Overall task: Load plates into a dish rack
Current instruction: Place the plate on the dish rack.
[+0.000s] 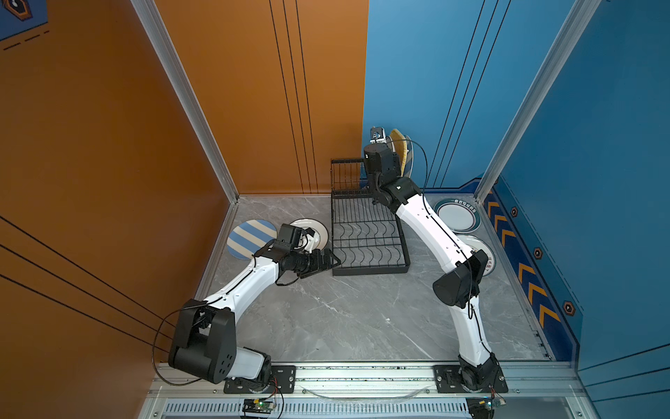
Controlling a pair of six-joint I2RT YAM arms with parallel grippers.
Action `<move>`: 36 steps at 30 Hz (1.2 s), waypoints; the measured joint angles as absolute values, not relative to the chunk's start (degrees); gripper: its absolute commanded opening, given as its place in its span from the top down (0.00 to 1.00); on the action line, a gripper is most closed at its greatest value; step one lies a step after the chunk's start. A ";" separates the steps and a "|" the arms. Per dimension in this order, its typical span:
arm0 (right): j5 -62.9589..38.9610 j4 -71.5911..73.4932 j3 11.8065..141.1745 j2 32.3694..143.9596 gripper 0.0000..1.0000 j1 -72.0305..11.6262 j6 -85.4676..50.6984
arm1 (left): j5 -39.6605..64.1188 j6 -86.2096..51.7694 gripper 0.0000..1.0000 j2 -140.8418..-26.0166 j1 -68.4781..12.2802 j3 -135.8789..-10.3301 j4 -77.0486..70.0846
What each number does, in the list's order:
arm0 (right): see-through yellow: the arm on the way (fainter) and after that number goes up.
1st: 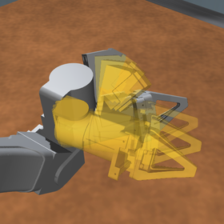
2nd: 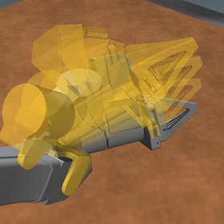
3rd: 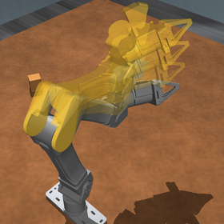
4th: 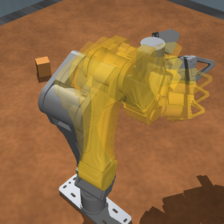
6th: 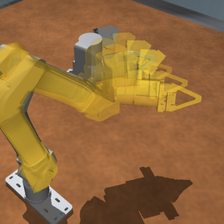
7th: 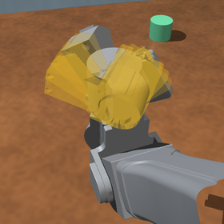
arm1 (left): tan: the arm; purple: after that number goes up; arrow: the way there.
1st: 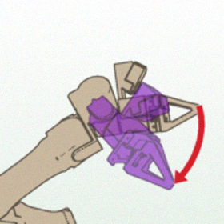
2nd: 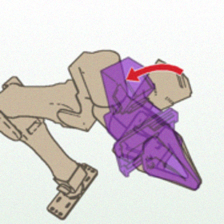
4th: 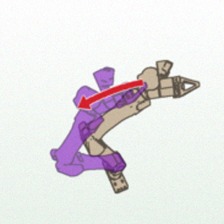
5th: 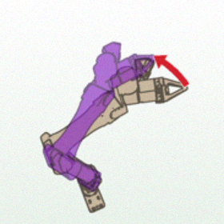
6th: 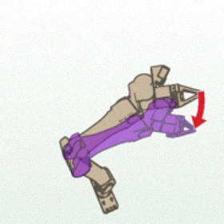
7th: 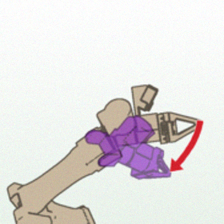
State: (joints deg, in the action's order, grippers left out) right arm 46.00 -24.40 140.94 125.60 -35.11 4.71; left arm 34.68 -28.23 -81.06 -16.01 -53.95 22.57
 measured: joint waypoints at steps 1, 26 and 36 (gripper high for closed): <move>46.26 -24.40 140.94 125.60 1.00 -35.07 4.71 | 34.68 -28.23 0.02 -81.06 -16.01 -53.95 22.57; 47.48 -24.45 139.79 129.12 1.00 -33.93 1.41 | 34.65 -28.03 0.02 -81.06 -15.62 -53.69 22.57; 46.96 -24.32 139.76 129.58 0.58 -33.67 -1.17 | 34.63 -28.03 0.02 -80.90 -15.35 -53.56 22.59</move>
State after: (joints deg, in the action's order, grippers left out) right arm 46.96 -24.32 139.76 129.58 -33.67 -1.17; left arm 34.63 -28.03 -80.90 -15.35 -53.56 22.59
